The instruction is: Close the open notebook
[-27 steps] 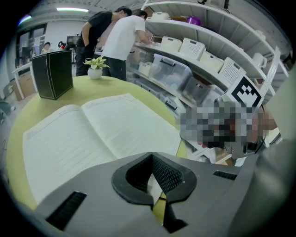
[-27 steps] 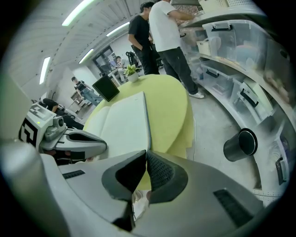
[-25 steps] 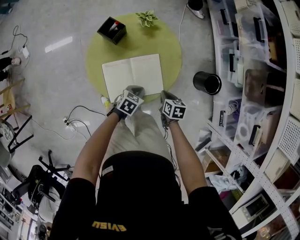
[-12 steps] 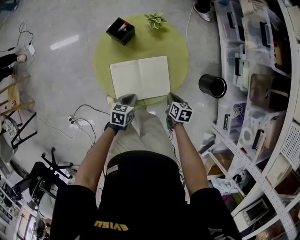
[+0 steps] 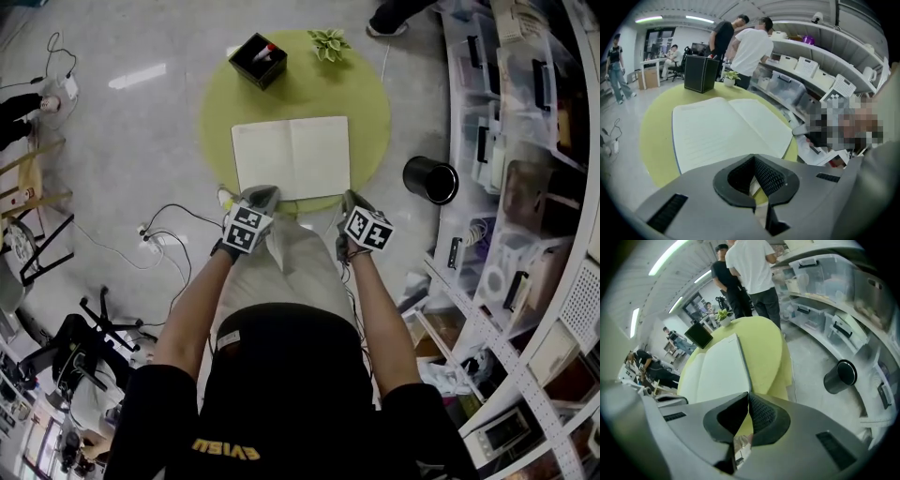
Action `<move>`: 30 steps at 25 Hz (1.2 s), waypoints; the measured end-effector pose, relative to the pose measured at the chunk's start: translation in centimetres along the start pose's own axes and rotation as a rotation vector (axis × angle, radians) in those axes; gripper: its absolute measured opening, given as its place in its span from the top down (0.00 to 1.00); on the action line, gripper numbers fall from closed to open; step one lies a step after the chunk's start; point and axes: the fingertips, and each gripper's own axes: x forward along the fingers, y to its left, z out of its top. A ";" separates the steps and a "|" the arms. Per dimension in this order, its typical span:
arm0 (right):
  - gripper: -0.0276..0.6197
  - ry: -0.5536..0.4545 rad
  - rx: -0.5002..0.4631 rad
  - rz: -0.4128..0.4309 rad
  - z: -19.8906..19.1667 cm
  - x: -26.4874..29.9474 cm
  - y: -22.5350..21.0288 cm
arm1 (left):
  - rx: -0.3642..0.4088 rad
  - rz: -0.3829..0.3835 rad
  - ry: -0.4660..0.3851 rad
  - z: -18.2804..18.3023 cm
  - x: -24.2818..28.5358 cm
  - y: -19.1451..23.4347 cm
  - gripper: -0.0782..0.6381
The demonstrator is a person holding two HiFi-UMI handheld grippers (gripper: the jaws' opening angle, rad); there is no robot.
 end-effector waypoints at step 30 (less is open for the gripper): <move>0.94 0.041 -0.169 0.023 0.3 -1.8 1.3 | -0.144 0.027 0.111 0.0 0.2 0.5 0.87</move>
